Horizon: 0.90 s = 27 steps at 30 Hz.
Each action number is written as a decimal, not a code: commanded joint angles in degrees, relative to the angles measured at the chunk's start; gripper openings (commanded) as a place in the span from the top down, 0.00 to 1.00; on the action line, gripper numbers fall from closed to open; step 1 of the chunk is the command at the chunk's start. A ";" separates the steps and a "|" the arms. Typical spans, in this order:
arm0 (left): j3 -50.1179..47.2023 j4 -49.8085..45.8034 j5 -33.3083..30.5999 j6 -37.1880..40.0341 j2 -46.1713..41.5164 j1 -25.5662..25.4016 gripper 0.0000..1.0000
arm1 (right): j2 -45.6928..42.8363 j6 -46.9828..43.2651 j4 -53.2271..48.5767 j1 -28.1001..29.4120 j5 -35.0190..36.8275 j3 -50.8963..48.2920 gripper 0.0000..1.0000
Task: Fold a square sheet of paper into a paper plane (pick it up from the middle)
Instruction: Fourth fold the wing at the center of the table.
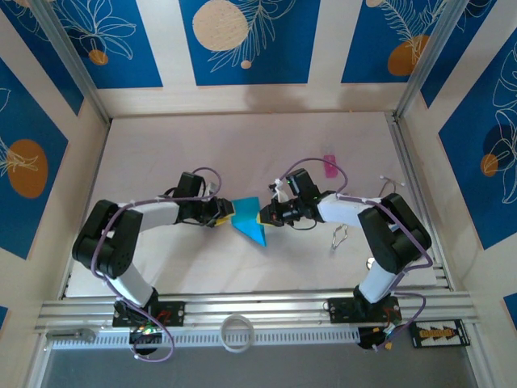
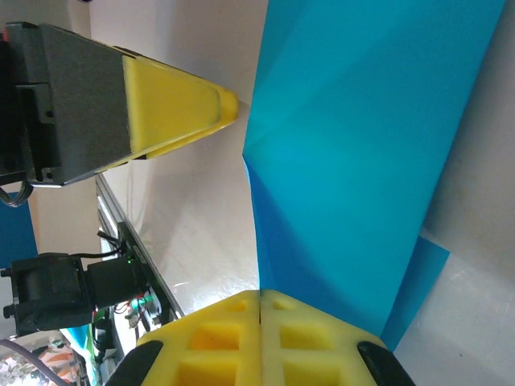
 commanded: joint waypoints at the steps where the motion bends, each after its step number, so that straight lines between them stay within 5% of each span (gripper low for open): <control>1: 1.71 -0.35 1.71 -0.35 1.11 0.64 0.60 | -1.41 0.94 1.67 -0.38 -2.48 -0.98 0.98; 27: 0.48 6.49 2.81 -4.23 4.46 0.65 0.65 | -2.75 2.35 4.52 -0.67 -3.31 -2.79 0.98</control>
